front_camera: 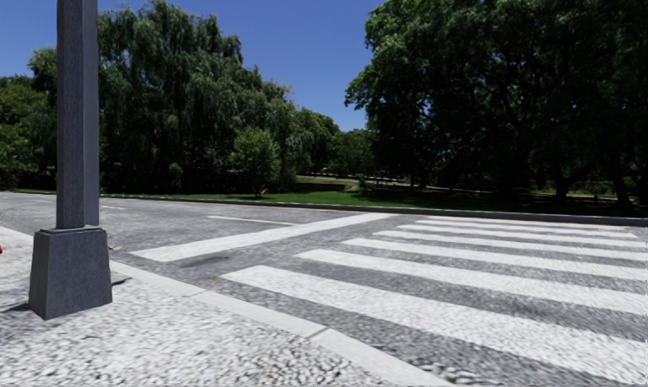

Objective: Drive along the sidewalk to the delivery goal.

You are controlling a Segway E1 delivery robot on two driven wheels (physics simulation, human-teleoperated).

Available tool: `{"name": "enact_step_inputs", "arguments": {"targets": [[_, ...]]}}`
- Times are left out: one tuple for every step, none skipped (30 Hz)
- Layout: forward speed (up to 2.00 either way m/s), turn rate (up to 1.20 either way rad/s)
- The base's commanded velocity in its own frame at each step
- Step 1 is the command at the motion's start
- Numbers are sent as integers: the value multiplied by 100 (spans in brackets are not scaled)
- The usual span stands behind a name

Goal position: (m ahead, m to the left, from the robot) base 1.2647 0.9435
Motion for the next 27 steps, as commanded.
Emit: {"name": "enact_step_inputs", "arguments": {"targets": [[163, 38], [163, 41], [163, 43], [163, 43], [162, 43], [161, 44], [159, 44], [159, 44], [155, 44], [153, 44], [149, 44], [149, 44], [143, 44], [135, 44], [135, 44], [130, 44], [129, 42], [129, 42], [127, 39], [127, 35], [127, 33], [127, 33], [124, 0], [118, 0], [118, 0], [113, 0], [106, 0]]}}
